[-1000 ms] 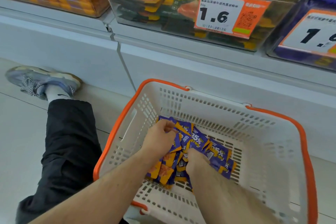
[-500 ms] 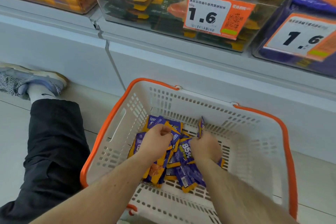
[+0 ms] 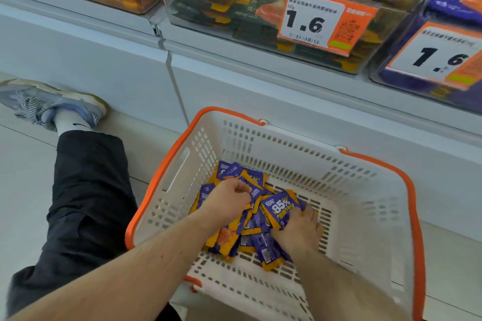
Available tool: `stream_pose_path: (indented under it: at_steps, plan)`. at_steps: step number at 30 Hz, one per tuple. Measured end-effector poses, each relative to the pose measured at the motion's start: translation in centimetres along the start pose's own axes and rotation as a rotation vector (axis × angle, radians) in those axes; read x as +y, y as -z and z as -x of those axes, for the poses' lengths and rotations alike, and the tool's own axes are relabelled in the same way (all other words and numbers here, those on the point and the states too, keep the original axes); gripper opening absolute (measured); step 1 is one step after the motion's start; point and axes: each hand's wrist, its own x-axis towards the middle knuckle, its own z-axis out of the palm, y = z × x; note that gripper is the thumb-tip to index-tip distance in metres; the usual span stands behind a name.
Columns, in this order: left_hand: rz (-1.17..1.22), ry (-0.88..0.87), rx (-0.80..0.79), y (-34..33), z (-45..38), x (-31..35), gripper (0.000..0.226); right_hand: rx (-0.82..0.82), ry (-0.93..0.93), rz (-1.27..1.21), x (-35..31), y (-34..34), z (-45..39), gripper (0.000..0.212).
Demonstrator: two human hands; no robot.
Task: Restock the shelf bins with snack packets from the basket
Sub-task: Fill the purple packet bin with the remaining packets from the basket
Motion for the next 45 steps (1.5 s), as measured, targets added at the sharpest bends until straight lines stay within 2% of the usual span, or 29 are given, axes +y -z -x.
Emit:
stream_pose_path:
  at_steps: [3, 5, 11, 14, 17, 18, 19, 21, 23, 30, 36, 39, 45]
  plan:
    - [-0.023, 0.013, -0.019, -0.5, -0.3, 0.2, 0.014, -0.125, -0.037, -0.056, 0.1, 0.0, -1.4, 0.107]
    - [-0.034, 0.026, -0.024, -0.7, -0.2, 0.3, 0.016, -0.144, -0.032, -0.052, 0.2, -0.1, -1.7, 0.106]
    - [-0.001, 0.094, -0.011, -1.2, -0.5, -0.1, 0.018, -0.064, -0.029, -0.054, 0.3, 1.5, -1.0, 0.095]
    - [0.141, 0.18, 0.01, -2.3, -0.8, 0.0, 0.034, -0.058, 0.02, -0.164, -0.5, 4.0, -0.3, 0.089]
    - [0.349, 0.287, 0.03, -3.5, -0.6, 1.0, 0.057, 0.03, 0.123, -0.246, -2.1, 7.2, 1.1, 0.085]
    - [0.468, 0.299, 0.034, -3.7, -0.4, 1.3, 0.058, 0.068, 0.164, -0.257, -2.8, 8.3, 1.7, 0.086]
    - [0.602, 0.285, 0.03, -3.7, -0.1, 1.8, 0.049, 0.1, 0.199, -0.265, -3.4, 9.3, 2.5, 0.089]
    - [0.794, 0.171, 0.009, -3.5, 0.4, 2.8, 0.027, 0.159, 0.257, -0.274, -4.2, 11.3, 4.2, 0.094]
    - [0.855, 0.032, 0.0, -2.9, 1.0, 4.0, 0.019, 0.207, 0.296, -0.286, -4.6, 13.4, 5.8, 0.099]
    - [0.676, -0.34, 0.027, -1.1, 3.6, 9.4, 0.019, 0.499, 0.363, -0.226, -4.3, 20.1, 9.7, 0.108]
    - [0.666, -0.516, -0.061, -1.4, 6.5, 14.5, 0.021, 0.76, 0.339, -0.282, -3.7, 23.4, 11.8, 0.093]
    - [0.643, -0.577, -0.089, -1.3, 7.9, 17.4, 0.021, 0.802, 0.33, -0.383, -3.1, 25.9, 12.7, 0.091]
    - [0.437, -0.755, -0.068, -0.6, 9.8, 24.6, 0.015, 0.762, 0.368, -0.643, -1.2, 32.0, 13.7, 0.077]
